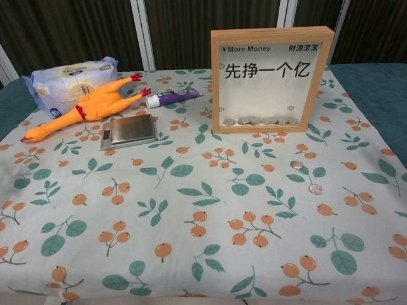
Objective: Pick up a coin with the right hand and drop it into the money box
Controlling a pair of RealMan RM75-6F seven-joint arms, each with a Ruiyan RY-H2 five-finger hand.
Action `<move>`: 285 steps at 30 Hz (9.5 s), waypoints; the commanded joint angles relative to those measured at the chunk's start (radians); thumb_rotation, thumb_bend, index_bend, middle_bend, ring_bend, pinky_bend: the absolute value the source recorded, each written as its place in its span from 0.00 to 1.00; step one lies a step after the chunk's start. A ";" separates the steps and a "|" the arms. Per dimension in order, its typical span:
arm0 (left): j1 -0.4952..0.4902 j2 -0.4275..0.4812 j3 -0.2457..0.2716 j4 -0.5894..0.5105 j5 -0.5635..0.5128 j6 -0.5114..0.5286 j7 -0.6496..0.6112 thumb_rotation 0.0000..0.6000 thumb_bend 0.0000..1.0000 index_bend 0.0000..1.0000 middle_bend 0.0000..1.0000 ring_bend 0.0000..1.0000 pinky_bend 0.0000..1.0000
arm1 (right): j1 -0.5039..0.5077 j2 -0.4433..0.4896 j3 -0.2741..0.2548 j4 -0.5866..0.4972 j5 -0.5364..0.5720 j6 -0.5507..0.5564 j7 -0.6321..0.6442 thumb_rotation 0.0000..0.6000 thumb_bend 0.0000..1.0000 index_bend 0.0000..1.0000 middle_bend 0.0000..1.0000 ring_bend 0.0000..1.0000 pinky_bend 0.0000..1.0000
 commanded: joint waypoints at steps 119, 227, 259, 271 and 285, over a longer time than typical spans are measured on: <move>0.012 -0.006 -0.008 0.047 -0.035 -0.011 -0.057 1.00 0.36 0.00 0.00 0.00 0.00 | 0.325 -0.530 0.027 0.314 0.064 -0.284 -0.331 1.00 0.41 0.56 0.00 0.00 0.00; 0.009 -0.001 -0.011 0.056 -0.037 -0.012 -0.100 1.00 0.36 0.00 0.00 0.00 0.00 | 0.439 -0.180 0.314 -0.188 -0.001 -0.073 -0.237 1.00 0.58 0.76 0.12 0.00 0.00; 0.005 0.009 -0.008 0.039 -0.039 -0.025 -0.096 1.00 0.36 0.00 0.00 0.00 0.00 | 0.880 -0.131 0.427 0.006 0.587 -0.543 -0.609 1.00 0.58 0.77 0.12 0.00 0.00; 0.003 0.004 -0.011 0.058 -0.048 -0.036 -0.112 1.00 0.36 0.00 0.00 0.00 0.00 | 0.919 -0.137 0.367 0.038 0.658 -0.559 -0.621 1.00 0.58 0.77 0.12 0.00 0.00; 0.004 0.005 -0.012 0.055 -0.053 -0.038 -0.107 1.00 0.36 0.00 0.00 0.00 0.00 | 0.946 -0.138 0.326 0.039 0.698 -0.551 -0.620 1.00 0.58 0.56 0.12 0.00 0.00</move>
